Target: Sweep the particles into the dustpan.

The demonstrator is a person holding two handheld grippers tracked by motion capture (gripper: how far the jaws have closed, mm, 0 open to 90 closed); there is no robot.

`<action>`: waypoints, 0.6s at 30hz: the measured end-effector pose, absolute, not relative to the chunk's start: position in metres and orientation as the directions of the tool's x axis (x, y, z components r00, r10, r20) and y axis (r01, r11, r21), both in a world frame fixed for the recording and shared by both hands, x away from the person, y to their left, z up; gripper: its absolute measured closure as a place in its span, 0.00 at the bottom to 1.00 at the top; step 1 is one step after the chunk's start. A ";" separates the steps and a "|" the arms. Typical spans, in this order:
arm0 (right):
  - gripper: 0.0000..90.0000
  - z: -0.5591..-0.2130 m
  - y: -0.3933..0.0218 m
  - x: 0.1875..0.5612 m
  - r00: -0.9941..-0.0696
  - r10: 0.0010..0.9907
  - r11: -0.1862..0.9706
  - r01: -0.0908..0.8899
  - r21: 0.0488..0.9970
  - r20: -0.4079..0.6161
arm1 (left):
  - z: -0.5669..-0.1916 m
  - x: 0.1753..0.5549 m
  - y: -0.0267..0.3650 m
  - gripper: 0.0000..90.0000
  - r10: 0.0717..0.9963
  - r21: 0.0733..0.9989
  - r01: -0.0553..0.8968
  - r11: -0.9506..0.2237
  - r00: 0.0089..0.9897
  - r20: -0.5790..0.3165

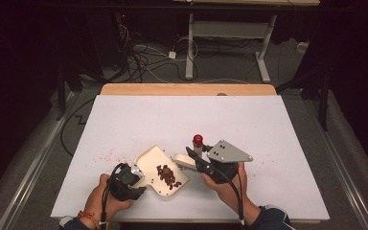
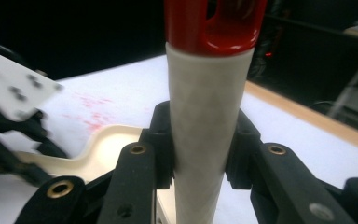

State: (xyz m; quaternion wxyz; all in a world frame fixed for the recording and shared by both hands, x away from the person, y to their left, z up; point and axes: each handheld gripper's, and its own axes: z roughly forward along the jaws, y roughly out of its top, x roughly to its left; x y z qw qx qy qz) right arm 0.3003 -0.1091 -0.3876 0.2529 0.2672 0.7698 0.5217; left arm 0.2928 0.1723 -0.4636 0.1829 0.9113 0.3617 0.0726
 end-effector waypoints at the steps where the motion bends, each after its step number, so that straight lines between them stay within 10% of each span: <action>1: 0.77 -0.387 -0.108 0.299 -0.735 0.671 0.308 0.150 0.939 -0.102 | -0.464 0.293 0.172 0.71 0.685 0.384 0.632 -0.673 0.728 0.001; 18: 0.77 -0.378 -0.124 0.307 -0.676 0.723 0.278 0.096 0.956 -0.142 | -0.464 0.293 0.173 0.71 0.684 0.386 0.632 -0.672 0.729 0.000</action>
